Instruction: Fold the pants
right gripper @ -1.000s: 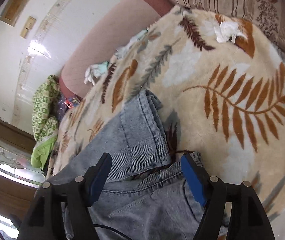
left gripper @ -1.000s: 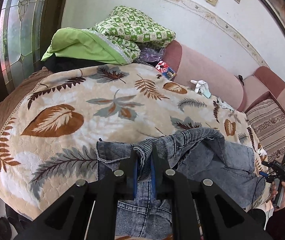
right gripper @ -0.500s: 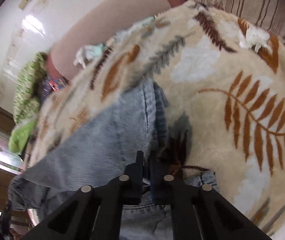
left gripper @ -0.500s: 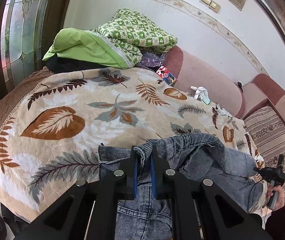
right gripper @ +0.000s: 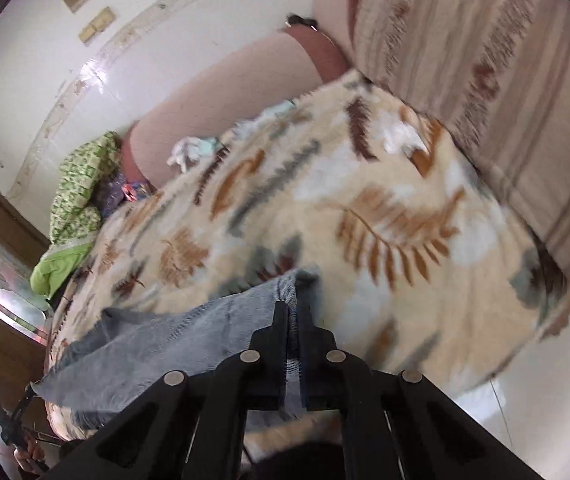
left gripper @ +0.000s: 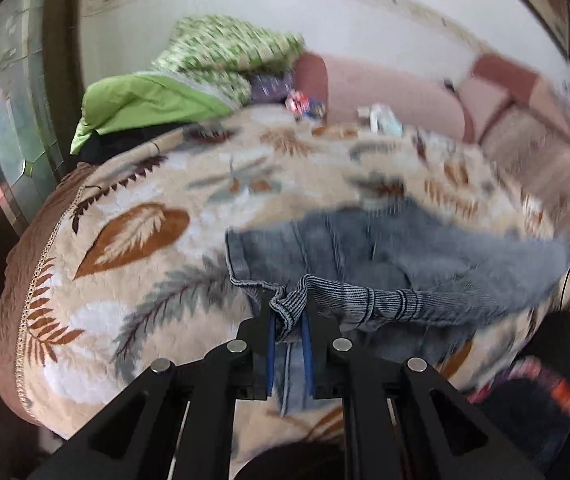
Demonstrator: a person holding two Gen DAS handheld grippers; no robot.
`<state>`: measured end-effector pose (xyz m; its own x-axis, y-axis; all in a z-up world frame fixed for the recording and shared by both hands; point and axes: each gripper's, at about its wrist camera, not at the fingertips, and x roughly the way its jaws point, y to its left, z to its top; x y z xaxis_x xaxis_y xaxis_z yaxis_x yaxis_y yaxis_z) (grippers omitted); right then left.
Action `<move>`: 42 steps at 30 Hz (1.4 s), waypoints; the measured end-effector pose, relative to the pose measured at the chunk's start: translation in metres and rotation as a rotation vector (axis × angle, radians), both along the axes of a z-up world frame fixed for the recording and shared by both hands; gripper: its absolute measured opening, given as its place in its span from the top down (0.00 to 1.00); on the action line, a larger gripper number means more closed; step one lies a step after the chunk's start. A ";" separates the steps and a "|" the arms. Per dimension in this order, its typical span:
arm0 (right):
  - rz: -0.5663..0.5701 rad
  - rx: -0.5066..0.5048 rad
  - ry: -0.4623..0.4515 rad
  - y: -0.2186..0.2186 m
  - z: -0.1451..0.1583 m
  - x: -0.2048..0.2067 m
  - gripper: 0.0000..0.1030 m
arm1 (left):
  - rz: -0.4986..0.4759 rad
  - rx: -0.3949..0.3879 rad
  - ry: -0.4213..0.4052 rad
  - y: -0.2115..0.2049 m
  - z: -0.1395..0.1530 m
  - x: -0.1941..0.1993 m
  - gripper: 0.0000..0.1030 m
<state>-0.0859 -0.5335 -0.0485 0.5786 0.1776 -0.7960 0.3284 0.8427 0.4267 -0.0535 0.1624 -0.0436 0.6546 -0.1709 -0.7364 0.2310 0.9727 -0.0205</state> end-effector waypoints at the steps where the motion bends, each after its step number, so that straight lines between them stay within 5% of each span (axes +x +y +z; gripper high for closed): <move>1: 0.012 0.015 0.042 -0.004 -0.011 -0.003 0.96 | -0.013 0.056 0.020 -0.004 -0.008 -0.002 0.86; 5: 0.052 0.039 0.250 -0.008 -0.049 -0.002 0.92 | -0.027 0.245 0.057 -0.014 -0.023 -0.008 0.83; 10: 0.000 -0.038 0.226 -0.026 -0.030 -0.003 0.92 | 0.016 0.280 0.018 -0.003 -0.004 -0.011 0.81; 13: -0.023 -0.065 0.143 -0.029 -0.011 -0.002 0.92 | 0.064 0.225 -0.019 0.003 0.014 -0.008 0.80; 16: 0.048 -0.044 0.101 -0.006 -0.011 0.013 0.92 | 0.083 0.069 -0.062 -0.002 0.035 -0.002 0.75; 21: 0.213 0.019 0.102 0.067 -0.032 0.043 0.92 | 0.021 -0.143 -0.088 -0.047 0.047 0.012 0.33; 23: 0.260 0.038 0.119 0.095 -0.045 0.052 0.92 | -0.021 -0.175 -0.045 -0.075 0.036 0.022 0.32; 26: 0.306 0.053 0.176 0.124 -0.066 0.065 0.92 | -0.022 -0.184 0.086 -0.104 0.005 0.043 0.32; 31: 0.289 0.069 0.231 0.130 -0.099 0.078 0.94 | 0.121 -0.121 0.248 -0.110 -0.058 0.081 0.32; 34: 0.271 0.109 0.226 0.122 -0.100 0.083 0.94 | 0.173 -0.134 0.224 -0.104 -0.058 0.091 0.33; 39: 0.246 -0.023 0.151 0.141 -0.072 0.101 0.91 | 0.178 0.005 0.165 -0.117 -0.060 0.101 0.34; 42: 0.341 0.025 0.077 0.176 -0.053 0.112 0.91 | 0.163 -0.035 0.108 -0.109 -0.048 0.089 0.34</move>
